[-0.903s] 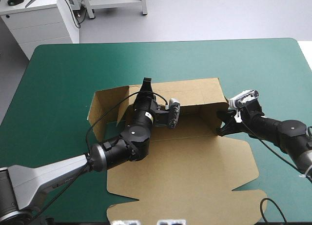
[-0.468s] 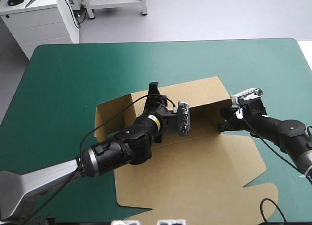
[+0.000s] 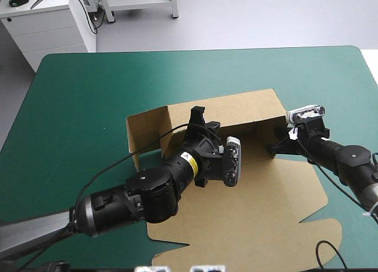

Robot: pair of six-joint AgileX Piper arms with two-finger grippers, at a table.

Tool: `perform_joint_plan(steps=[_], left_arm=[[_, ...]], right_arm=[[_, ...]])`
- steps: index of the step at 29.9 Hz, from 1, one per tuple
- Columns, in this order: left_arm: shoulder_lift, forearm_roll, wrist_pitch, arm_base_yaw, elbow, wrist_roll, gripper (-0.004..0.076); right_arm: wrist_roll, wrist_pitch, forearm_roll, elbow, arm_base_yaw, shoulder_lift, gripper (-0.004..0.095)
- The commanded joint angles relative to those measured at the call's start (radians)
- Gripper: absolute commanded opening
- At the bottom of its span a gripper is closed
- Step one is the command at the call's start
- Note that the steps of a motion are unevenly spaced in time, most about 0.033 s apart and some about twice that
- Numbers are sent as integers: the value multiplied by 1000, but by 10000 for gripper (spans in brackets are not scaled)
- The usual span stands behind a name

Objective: Fold the box

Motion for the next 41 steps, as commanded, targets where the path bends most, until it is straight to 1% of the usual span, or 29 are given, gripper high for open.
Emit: perform_joint_plan(steps=[1, 5, 7, 10, 11, 13, 16, 19, 20, 23, 26, 27, 28, 33, 36, 41], left_arm=[[-71, 53, -23, -30, -57, -6, 171], [-102, 54, 18, -37, -84, -6, -4], [-114, 10, 45, -32, -101, -4, 22], [-127, -124, 81, 3, -146, 57, 22], [-128, -196, 101, 27, -168, 114, 22], [-131, -287, 129, 74, -204, 182, 22], [-131, -401, 150, 164, -258, 206, 21], [-132, -590, 144, 302, -310, 280, 21], [-133, -691, 143, 367, -330, 333, 21], [-134, -904, 153, 532, -363, 410, 21], [-146, -1058, 160, 717, -366, 412, 21], [-146, -1096, 175, 755, -366, 412, 21], [-148, -1152, 197, 830, -366, 412, 21], [-149, -1266, 304, 1095, -360, 428, 17], [-149, -1324, 323, 1220, -328, 428, 16], [-151, -1361, 324, 1329, -244, 430, 16]], right_arm=[[10, -9, 22, -25, -2, -30, -13], [10, -11, 22, -25, -2, -30, -13], [10, -11, 22, -25, -2, -30, -13], [8, -18, 22, -25, -2, -30, -13], [8, -20, 22, -25, -2, -30, -13], [8, -20, 22, -25, -2, -30, -13], [8, -18, 22, -25, -2, -30, -13], [8, -18, 21, -25, -2, -30, -13], [8, -20, 21, -25, -2, -30, -13], [8, -20, 14, -25, -2, -30, -13], [8, -22, 4, -25, -2, -30, -13], [8, -20, 1, -25, -2, -30, -13], [8, -20, -1, -25, -2, -30, -13], [10, -20, -3, -25, -2, -30, -13], [10, -20, -11, -25, -2, -30, -13], [20, -18, -22, -25, -2, -30, -13]])
